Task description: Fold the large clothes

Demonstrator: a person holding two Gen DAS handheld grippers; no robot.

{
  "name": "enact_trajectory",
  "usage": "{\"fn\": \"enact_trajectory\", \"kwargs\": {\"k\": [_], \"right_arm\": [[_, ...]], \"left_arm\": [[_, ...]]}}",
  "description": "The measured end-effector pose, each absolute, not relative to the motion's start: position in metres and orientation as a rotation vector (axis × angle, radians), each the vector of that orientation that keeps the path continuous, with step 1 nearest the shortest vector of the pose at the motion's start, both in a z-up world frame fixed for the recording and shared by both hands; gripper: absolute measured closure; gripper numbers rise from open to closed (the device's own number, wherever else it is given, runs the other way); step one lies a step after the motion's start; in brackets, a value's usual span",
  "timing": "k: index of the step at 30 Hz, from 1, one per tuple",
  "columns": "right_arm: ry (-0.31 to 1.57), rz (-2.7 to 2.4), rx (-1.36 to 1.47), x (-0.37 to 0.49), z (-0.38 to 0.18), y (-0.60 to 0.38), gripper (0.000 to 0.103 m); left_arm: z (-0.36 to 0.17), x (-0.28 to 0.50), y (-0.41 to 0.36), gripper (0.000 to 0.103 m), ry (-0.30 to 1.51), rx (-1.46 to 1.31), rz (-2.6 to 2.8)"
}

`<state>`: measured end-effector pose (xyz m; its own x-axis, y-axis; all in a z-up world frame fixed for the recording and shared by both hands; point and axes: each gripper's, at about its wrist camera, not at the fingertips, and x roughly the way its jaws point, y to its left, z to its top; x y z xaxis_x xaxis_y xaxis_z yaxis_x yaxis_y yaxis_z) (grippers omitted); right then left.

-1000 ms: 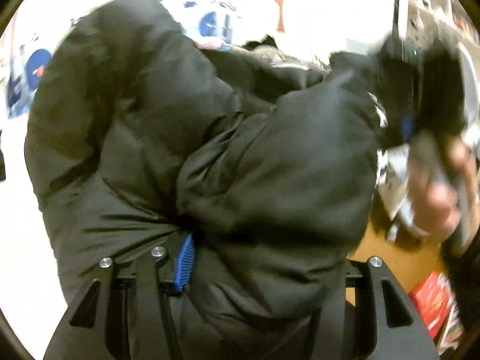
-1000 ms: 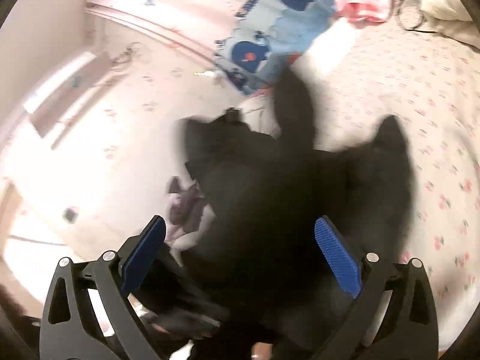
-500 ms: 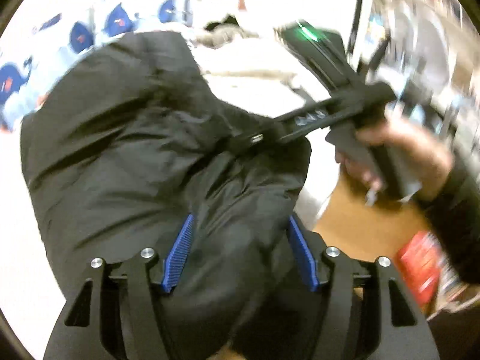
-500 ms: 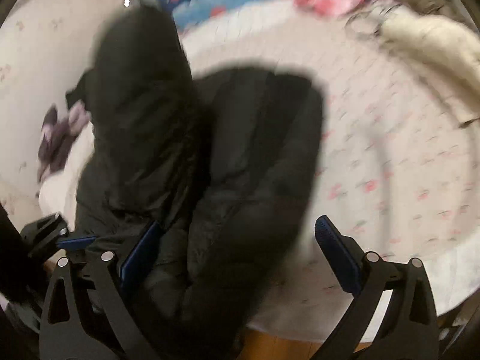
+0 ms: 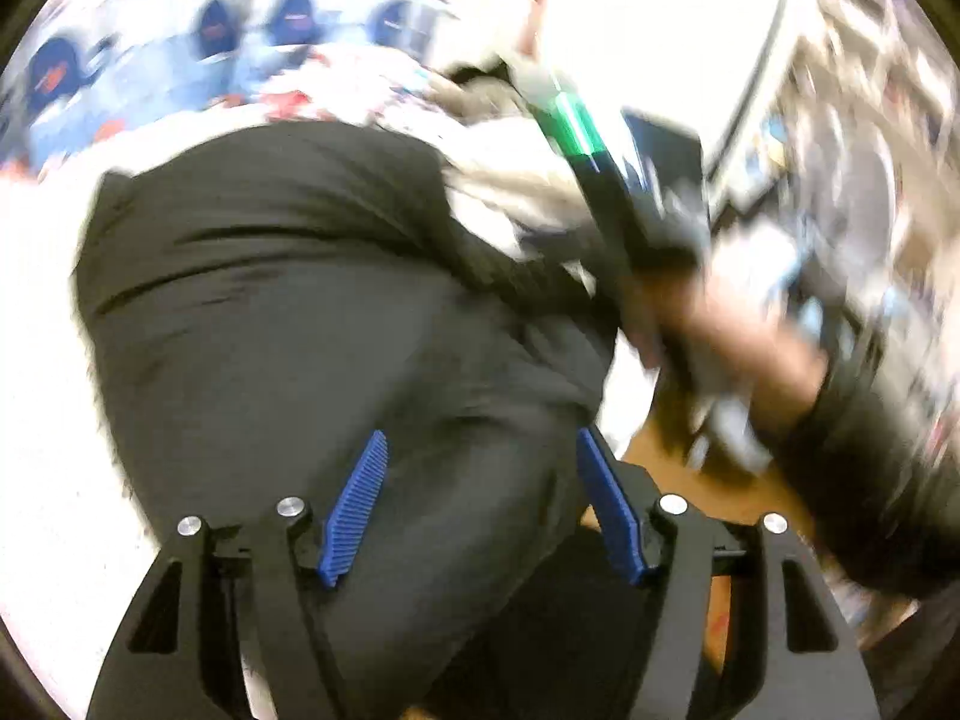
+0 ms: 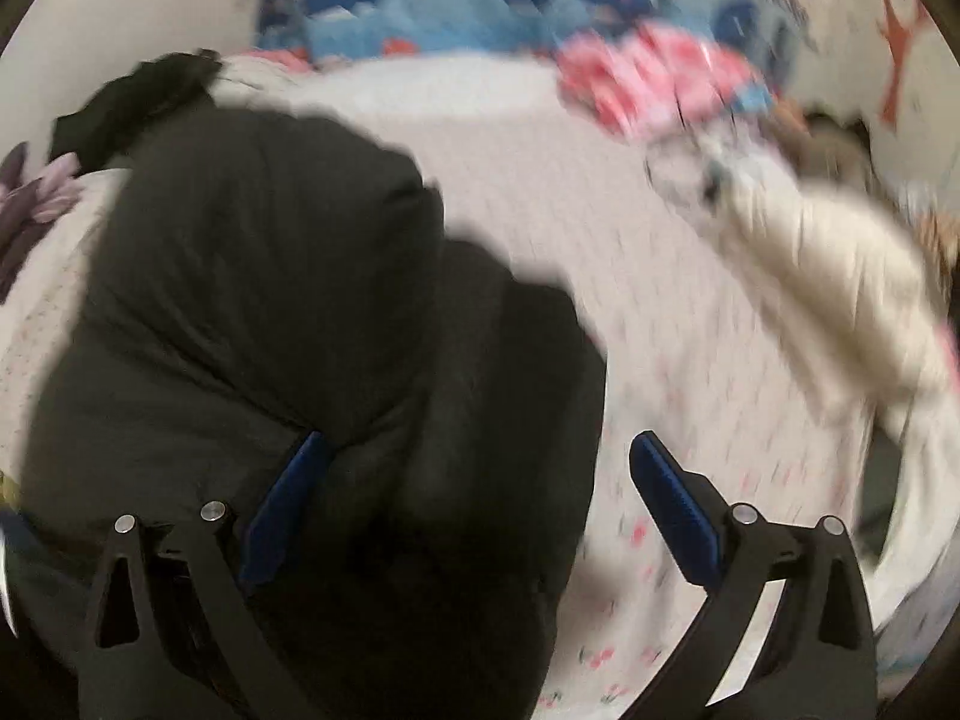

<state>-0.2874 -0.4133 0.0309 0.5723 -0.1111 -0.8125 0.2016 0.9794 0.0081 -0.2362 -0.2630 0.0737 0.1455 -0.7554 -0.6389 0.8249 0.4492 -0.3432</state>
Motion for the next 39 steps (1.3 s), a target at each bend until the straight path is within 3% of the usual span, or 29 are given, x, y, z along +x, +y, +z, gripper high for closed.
{"fn": "enact_trajectory", "kwargs": {"k": [2,5,10,14,16,18,25,27,29,32,35,39], "right_arm": [[0.964,-0.186,0.222,-0.305,0.002,-0.432,0.007],[0.968,-0.127,0.403,-0.322,-0.015,-0.453,0.007],[0.95,-0.048,0.527,-0.319,-0.03,-0.462,0.007],[0.869,-0.006,0.507,-0.318,-0.033,-0.447,0.007],[0.823,0.001,0.49,-0.317,-0.03,-0.433,0.007],[0.757,0.033,0.487,-0.309,-0.021,-0.421,0.007],[0.616,0.246,0.405,-0.226,0.021,-0.335,0.009],[0.733,0.266,0.36,-0.188,0.003,-0.298,0.009],[0.927,0.216,0.283,-0.158,-0.039,-0.269,0.008],[1.005,0.253,0.398,-0.154,-0.069,-0.279,0.007],[0.996,0.189,0.303,-0.169,-0.044,-0.283,0.007],[0.7,0.144,0.22,-0.19,0.034,-0.279,0.007]], "left_arm": [[0.058,-0.204,-0.238,0.028,0.902,-0.1,-1.062],[0.022,-0.145,-0.204,0.023,1.048,-0.346,-0.92],[-0.04,-0.111,-0.228,0.006,1.264,-0.467,-0.905],[-0.027,-0.12,-0.266,0.007,1.196,-0.319,-0.894],[0.003,-0.136,-0.274,0.026,1.055,-0.172,-0.888],[0.029,-0.153,-0.276,0.036,0.892,-0.056,-0.89],[0.087,-0.155,-0.197,0.039,0.597,0.085,-0.708],[0.074,-0.14,-0.162,0.039,0.628,0.095,-0.62],[0.027,-0.107,-0.128,0.038,0.81,0.102,-0.508],[-0.02,-0.084,-0.079,0.03,0.956,-0.081,-0.474],[-0.019,-0.095,-0.096,0.029,0.892,0.003,-0.479],[-0.015,-0.086,-0.116,0.029,0.876,0.032,-0.462]]}}
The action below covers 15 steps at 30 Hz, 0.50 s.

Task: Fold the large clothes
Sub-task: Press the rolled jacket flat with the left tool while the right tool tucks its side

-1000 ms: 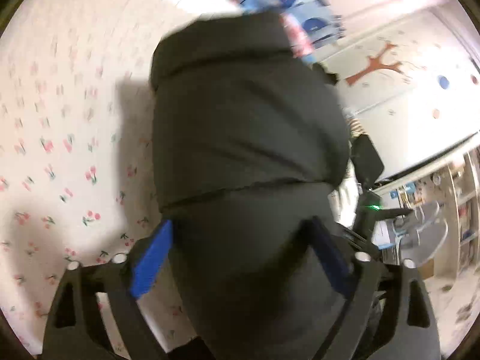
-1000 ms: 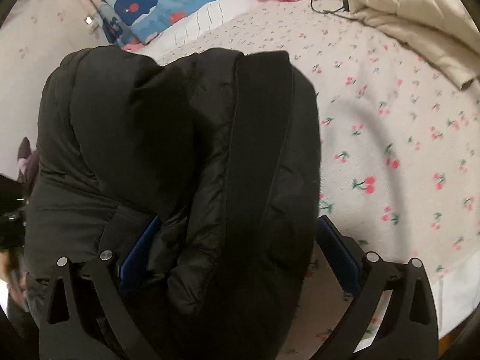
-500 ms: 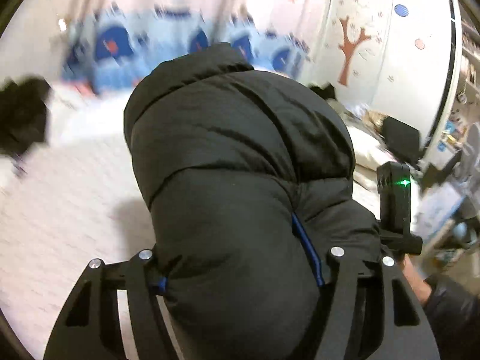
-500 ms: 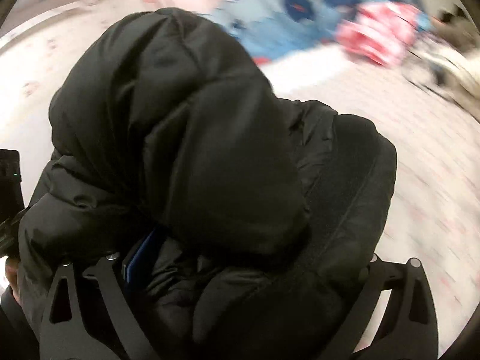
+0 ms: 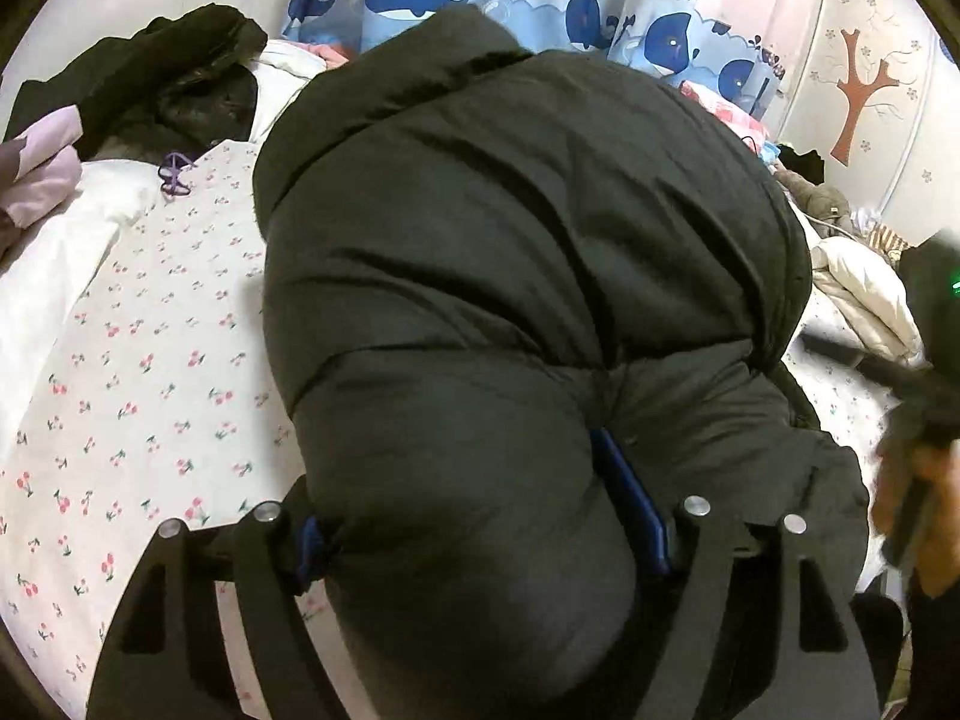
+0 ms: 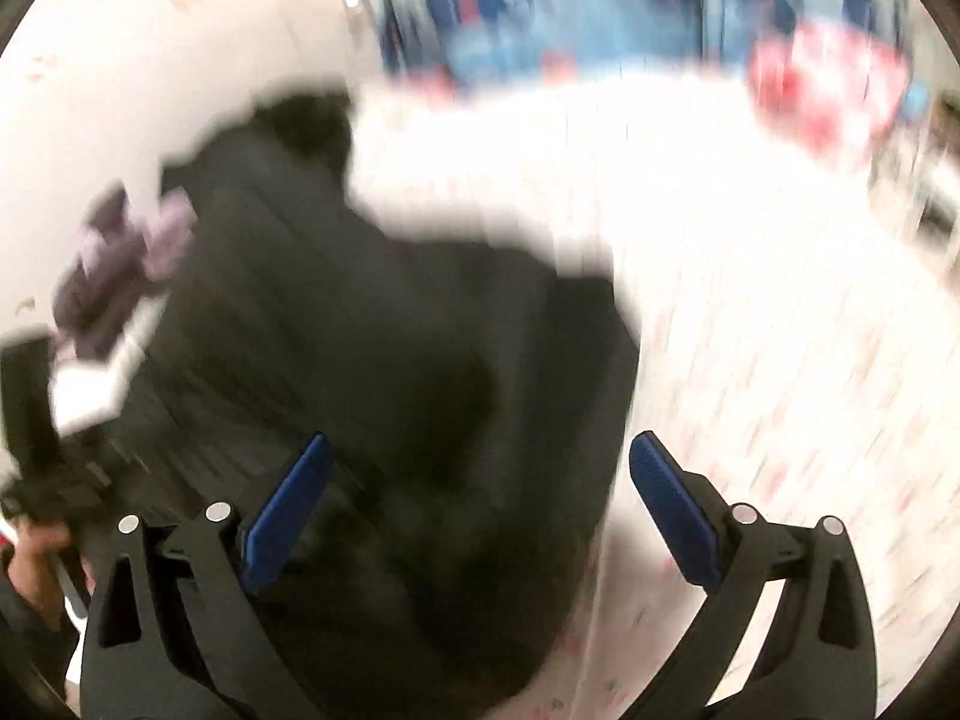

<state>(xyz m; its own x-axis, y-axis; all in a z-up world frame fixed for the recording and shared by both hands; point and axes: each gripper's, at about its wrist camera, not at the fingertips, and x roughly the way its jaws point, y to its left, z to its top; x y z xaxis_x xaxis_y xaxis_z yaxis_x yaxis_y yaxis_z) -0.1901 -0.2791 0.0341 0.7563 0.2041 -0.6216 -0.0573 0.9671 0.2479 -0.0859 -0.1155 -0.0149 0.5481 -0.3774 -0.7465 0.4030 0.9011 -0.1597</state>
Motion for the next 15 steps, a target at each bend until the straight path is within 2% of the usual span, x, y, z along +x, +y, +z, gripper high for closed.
{"fn": "enact_trajectory", "kwargs": {"k": [2,5,8,10,13,15], "right_arm": [[0.632,0.149,0.175,-0.179,0.057,-0.264,0.007],[0.748,0.06,0.099,-0.104,0.042,-0.26,0.007],[0.962,0.054,0.372,-0.053,-0.047,-0.296,0.007],[1.017,0.081,0.465,-0.041,-0.08,-0.295,0.006],[1.024,0.08,0.408,-0.045,-0.064,-0.299,0.007],[0.918,0.108,0.427,-0.074,-0.038,-0.311,0.007]], "left_arm": [[-0.013,-0.085,-0.124,0.029,0.88,0.059,-0.454],[-0.006,-0.078,-0.126,0.027,0.913,0.085,-0.453],[-0.001,-0.076,-0.124,0.023,0.914,0.08,-0.486],[-0.008,-0.071,-0.128,0.016,0.929,0.088,-0.49],[-0.012,-0.066,-0.122,0.015,0.964,0.072,-0.502],[0.001,-0.073,-0.11,0.015,0.924,0.052,-0.485]]}}
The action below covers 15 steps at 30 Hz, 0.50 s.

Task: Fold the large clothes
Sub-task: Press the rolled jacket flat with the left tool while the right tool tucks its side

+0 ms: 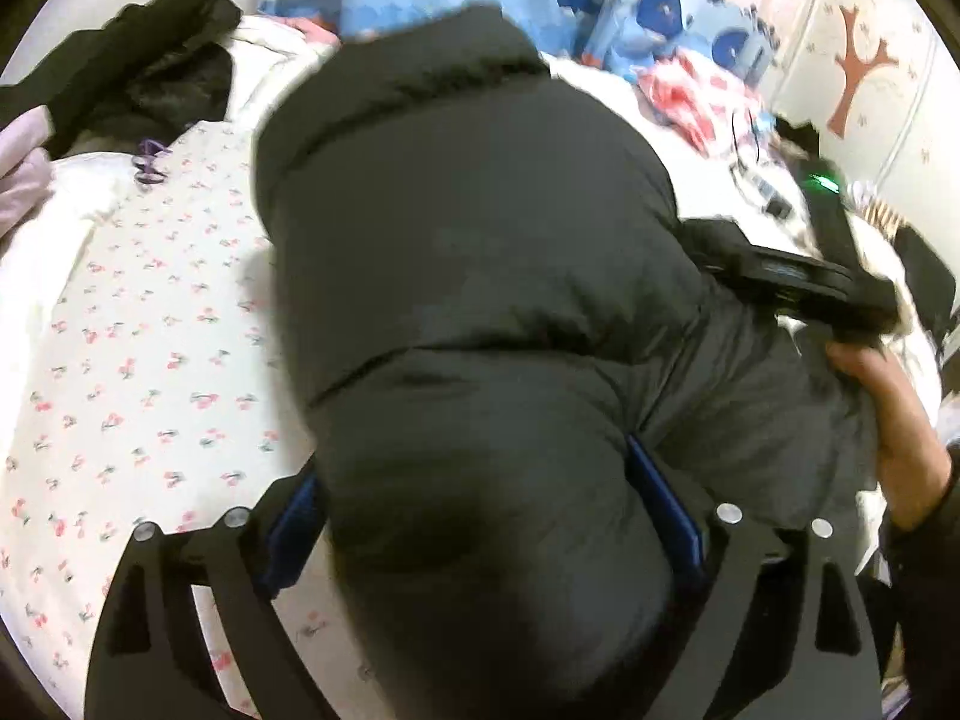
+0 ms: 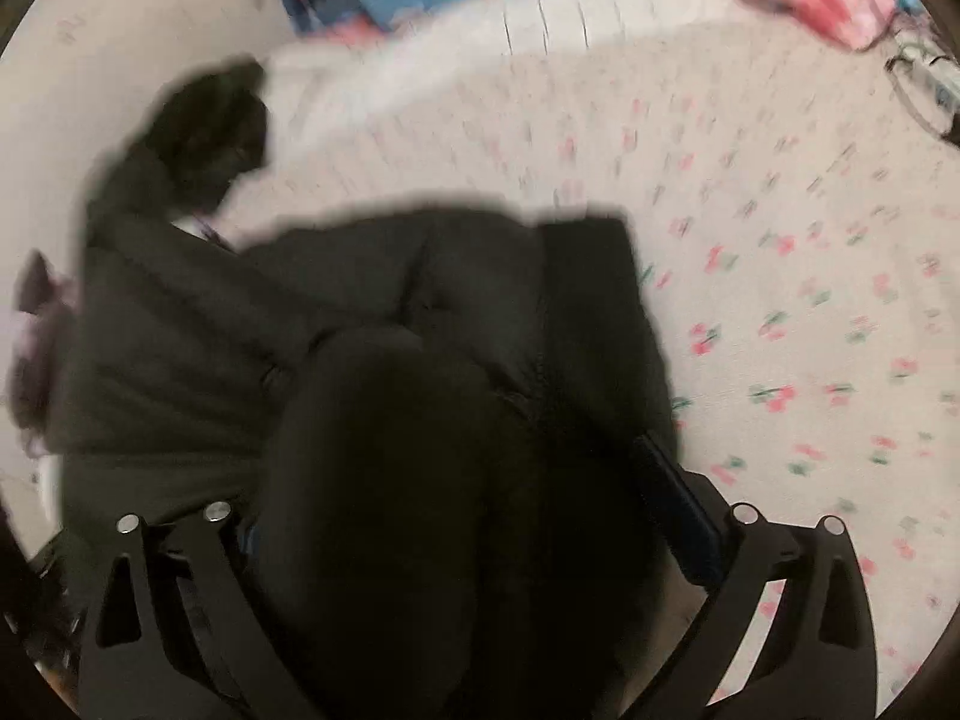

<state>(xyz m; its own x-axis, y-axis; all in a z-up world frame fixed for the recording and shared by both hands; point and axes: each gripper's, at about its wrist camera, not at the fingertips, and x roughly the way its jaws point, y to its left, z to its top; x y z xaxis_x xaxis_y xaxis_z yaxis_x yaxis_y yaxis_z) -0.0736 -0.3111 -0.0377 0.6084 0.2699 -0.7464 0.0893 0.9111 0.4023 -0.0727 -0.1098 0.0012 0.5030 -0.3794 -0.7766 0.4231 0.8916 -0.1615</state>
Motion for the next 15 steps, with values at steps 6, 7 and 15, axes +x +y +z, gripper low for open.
{"fn": "enact_trajectory", "kwargs": {"k": [6,7,15], "right_arm": [[0.988,0.127,0.534,-0.138,-0.078,-0.303,0.007],[1.026,0.166,0.595,-0.138,-0.1,-0.296,0.006],[0.757,0.065,0.399,-0.158,-0.008,-0.288,0.006]], "left_arm": [[0.051,-0.105,-0.086,0.014,0.661,-0.157,-0.599],[0.043,-0.102,-0.094,0.014,0.698,-0.128,-0.609],[0.013,-0.096,-0.102,0.013,0.814,-0.068,-0.579]]}}
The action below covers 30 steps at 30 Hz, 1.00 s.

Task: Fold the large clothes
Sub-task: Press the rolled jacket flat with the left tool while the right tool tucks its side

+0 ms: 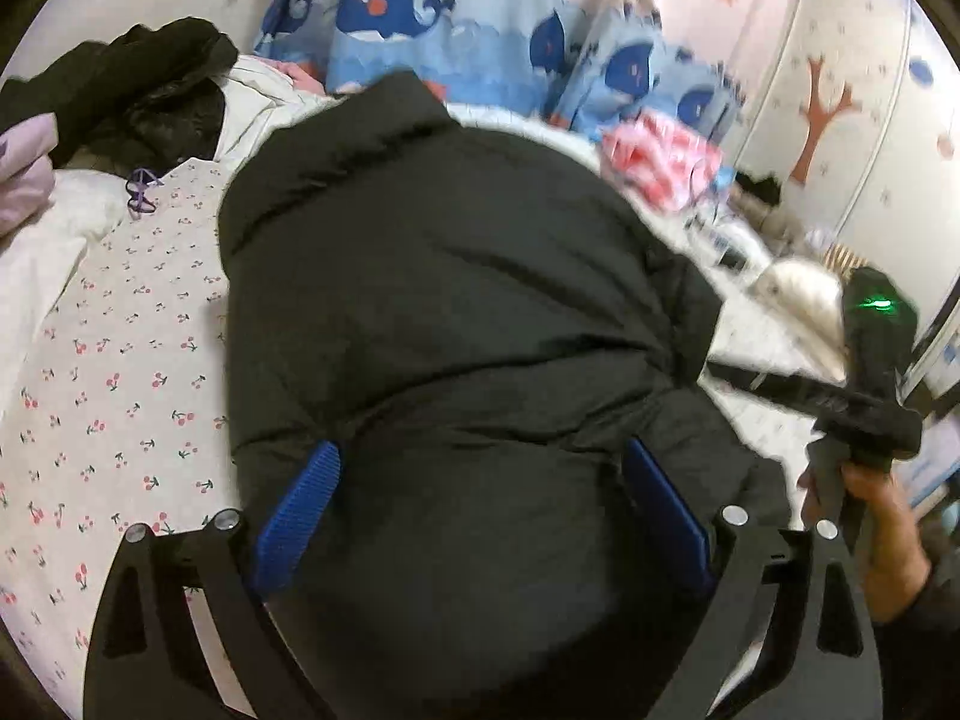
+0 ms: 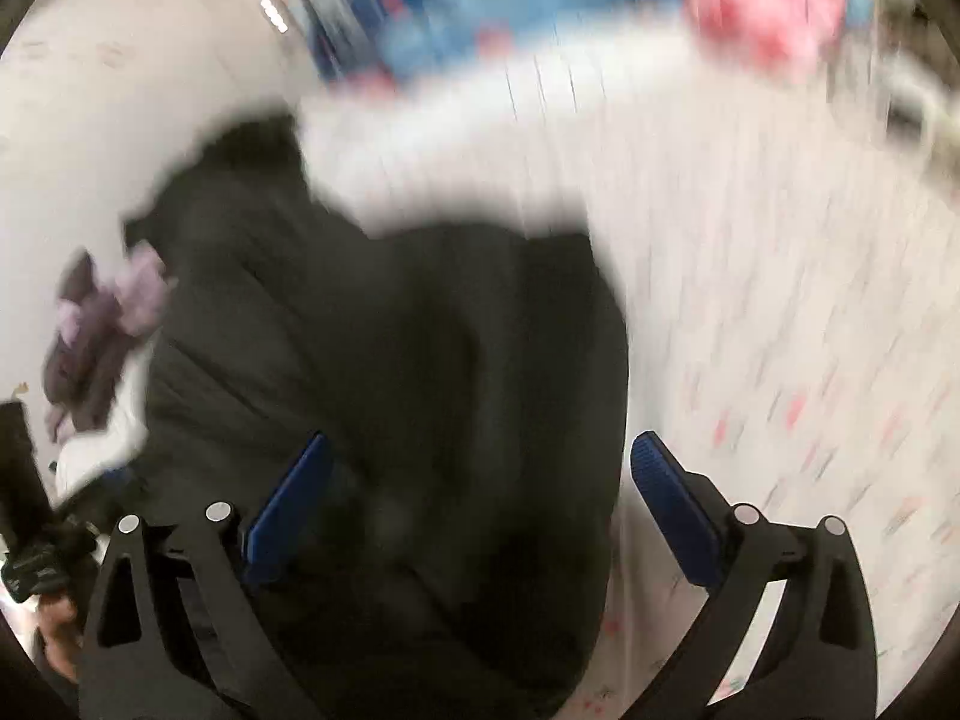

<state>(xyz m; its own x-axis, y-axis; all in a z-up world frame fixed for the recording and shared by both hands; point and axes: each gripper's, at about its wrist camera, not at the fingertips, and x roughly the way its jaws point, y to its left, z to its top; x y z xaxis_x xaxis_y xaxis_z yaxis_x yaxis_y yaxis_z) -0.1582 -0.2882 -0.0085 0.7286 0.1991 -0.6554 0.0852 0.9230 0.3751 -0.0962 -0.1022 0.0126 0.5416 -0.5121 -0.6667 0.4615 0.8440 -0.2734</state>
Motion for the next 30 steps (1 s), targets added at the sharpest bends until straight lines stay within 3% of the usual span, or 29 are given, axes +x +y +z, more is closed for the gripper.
{"fn": "enact_trajectory", "kwargs": {"k": [2,5,9,12,19,24,28,30], "right_arm": [[0.608,0.112,0.33,-0.155,0.031,-0.272,0.006],[0.596,0.247,0.283,-0.115,0.054,-0.242,0.006],[0.862,0.201,0.325,-0.023,-0.022,-0.235,0.006],[0.935,0.249,0.519,-0.017,-0.056,-0.25,0.007],[0.65,0.143,0.331,-0.138,0.011,-0.247,0.007],[0.907,0.155,0.572,-0.174,-0.072,-0.251,0.007],[0.904,0.146,0.553,-0.173,-0.051,-0.25,0.007],[0.798,0.083,0.51,-0.193,-0.031,-0.255,0.007]], "left_arm": [[0.011,-0.097,-0.103,0.013,0.815,-0.047,-0.576],[0.011,-0.097,-0.108,0.012,0.81,-0.003,-0.571],[0.008,-0.097,-0.105,0.012,0.806,-0.005,-0.582],[0.009,-0.1,-0.107,0.011,0.789,0.015,-0.593],[0.018,-0.128,-0.108,0.011,0.722,0.121,-0.556],[0.023,-0.139,-0.103,0.008,0.688,0.118,-0.531],[0.028,-0.146,-0.099,0.008,0.651,0.138,-0.495],[0.032,-0.152,-0.098,0.007,0.616,0.162,-0.476]]}}
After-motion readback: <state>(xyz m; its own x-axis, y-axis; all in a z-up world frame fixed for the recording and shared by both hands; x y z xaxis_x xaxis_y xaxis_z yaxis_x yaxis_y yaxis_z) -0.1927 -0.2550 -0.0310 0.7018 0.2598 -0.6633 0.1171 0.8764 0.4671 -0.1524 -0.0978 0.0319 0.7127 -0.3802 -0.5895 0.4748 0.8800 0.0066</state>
